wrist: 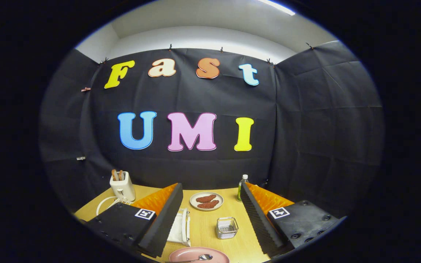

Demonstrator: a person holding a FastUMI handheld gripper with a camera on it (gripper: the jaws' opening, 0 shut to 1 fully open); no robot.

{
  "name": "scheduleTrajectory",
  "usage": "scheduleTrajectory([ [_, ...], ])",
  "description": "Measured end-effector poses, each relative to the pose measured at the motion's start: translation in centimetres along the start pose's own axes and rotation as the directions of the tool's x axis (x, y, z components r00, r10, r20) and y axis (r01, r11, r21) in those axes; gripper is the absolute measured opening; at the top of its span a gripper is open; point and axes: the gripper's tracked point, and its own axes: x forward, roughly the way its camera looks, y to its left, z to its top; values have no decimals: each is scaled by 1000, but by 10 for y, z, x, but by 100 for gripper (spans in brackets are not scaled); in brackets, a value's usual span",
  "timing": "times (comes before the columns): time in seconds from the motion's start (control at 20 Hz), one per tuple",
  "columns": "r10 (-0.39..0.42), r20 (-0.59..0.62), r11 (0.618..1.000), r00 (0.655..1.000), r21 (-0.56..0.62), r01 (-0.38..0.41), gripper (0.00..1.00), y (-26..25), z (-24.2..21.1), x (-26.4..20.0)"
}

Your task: Take the plate from the dish rack, then take the spoon from the basket and place it into the plate.

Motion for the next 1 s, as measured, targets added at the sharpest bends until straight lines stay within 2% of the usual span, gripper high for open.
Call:
scheduleTrajectory([
  [0.15, -2, 1, 999, 1000, 32, 2, 97, 3, 1, 2],
  [1.0, 58, -1, 998, 998, 34, -58, 99, 31, 5, 5],
])
